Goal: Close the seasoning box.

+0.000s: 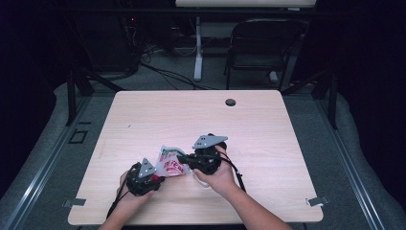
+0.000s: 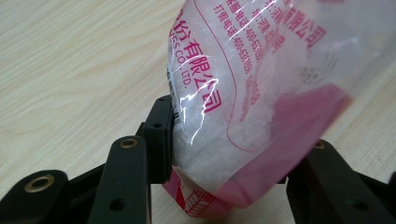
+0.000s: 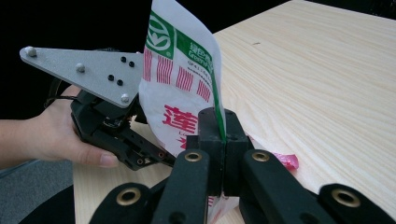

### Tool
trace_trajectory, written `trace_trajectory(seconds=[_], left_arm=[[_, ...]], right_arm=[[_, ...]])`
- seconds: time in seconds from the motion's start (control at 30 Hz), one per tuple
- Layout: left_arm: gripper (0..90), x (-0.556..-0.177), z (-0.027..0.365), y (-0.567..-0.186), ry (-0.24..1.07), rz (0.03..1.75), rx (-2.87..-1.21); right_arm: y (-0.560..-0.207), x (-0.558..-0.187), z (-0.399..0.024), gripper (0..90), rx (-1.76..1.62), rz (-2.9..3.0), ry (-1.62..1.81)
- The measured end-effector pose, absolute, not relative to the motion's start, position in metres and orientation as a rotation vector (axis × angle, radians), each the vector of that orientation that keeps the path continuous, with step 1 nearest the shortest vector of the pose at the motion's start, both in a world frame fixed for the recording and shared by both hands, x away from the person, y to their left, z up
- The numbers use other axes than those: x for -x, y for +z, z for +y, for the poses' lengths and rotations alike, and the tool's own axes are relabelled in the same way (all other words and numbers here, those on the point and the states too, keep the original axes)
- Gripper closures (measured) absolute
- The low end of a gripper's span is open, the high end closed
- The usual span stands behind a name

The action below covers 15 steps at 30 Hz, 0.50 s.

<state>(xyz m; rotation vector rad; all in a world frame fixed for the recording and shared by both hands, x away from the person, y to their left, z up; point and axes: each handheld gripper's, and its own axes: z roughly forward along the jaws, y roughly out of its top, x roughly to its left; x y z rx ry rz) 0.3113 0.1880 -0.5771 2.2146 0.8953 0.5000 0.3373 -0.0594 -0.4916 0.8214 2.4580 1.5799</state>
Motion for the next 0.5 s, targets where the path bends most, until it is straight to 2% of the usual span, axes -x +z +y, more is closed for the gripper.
trace_trajectory(seconds=[0.5], left_arm=[[57.5,-0.3091,0.1816,-0.5712,0.584,0.864,-2.236]], right_arm=[[-0.4886,-0.3355,-0.0645,90.0,-0.820,2.438,1.588]])
